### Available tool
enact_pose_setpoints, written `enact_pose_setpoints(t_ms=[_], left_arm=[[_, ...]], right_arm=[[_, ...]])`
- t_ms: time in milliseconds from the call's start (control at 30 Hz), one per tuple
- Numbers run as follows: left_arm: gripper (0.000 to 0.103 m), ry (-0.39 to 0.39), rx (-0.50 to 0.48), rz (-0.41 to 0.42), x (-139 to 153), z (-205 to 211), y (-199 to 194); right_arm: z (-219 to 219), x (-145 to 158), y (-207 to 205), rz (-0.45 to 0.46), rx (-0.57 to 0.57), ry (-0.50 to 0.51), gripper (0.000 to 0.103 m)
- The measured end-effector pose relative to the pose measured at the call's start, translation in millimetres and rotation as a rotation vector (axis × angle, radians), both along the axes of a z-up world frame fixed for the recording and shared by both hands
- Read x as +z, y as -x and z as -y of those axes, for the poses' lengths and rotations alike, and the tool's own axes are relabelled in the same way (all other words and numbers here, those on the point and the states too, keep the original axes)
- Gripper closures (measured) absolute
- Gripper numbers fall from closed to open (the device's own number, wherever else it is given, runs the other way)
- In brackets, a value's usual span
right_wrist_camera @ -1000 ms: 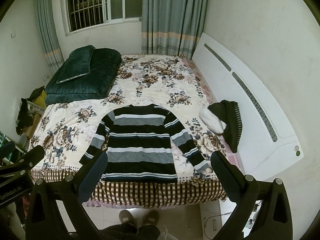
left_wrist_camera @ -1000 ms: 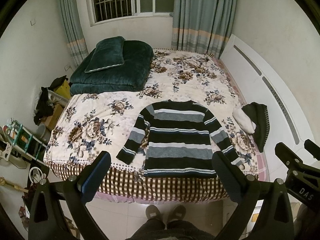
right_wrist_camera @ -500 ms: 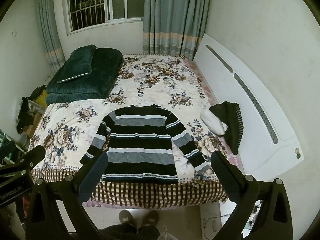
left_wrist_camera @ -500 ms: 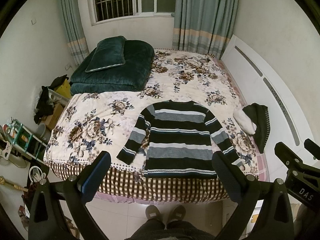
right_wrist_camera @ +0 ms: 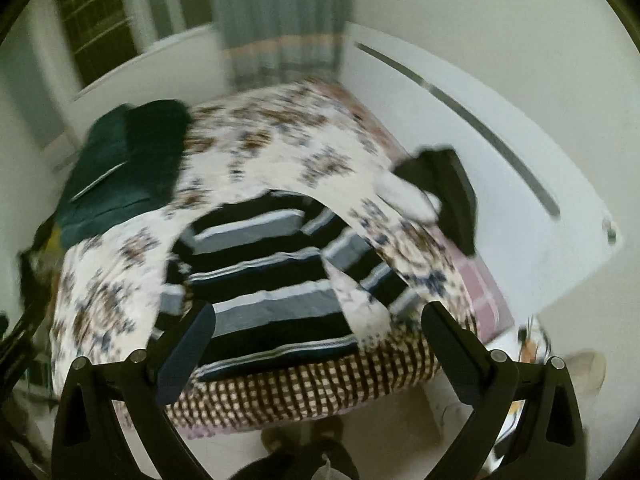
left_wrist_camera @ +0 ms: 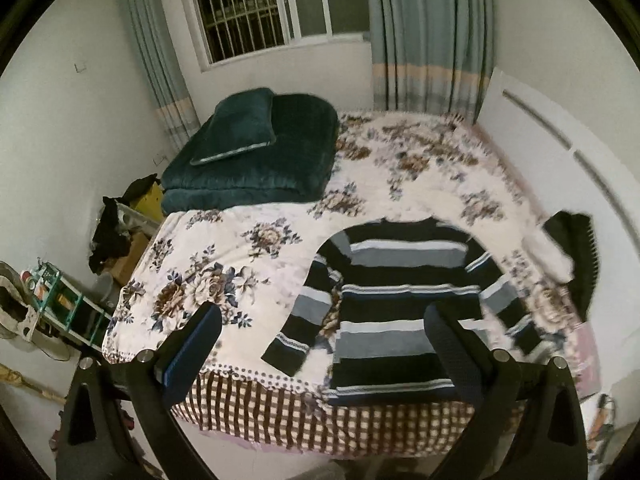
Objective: Fold small clothes
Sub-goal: 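Lower both tools toward the sweater hem and body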
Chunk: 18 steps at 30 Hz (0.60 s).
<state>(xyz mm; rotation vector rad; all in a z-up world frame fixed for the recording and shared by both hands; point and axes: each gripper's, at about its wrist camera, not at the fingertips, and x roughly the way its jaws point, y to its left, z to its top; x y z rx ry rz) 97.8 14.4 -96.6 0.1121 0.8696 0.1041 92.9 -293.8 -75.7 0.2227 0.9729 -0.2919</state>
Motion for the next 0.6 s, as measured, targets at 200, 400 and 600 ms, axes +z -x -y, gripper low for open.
enact_pose_setpoints(t_ms=[200,400,600], left_arm=[[0.000,-0.064,0.041,-0.132,-96.4,11.8,-54.1],[0.000,-0.145,0.075,-0.266,-203.6,22.7,-89.5],[0.000,-0.035,0.146,-0.532,-337.0,-9.6,-96.3]], right_arm=[[94.6,-125.2,-26.7,-0.151,-0.207,-0.065,0.000],[186.7,-280.0,-54.5,-0.287,-0.311,-0.269,0.000],[177.7,-438.3,-98.5,-0.480,-0.161,-0.386,0.004]])
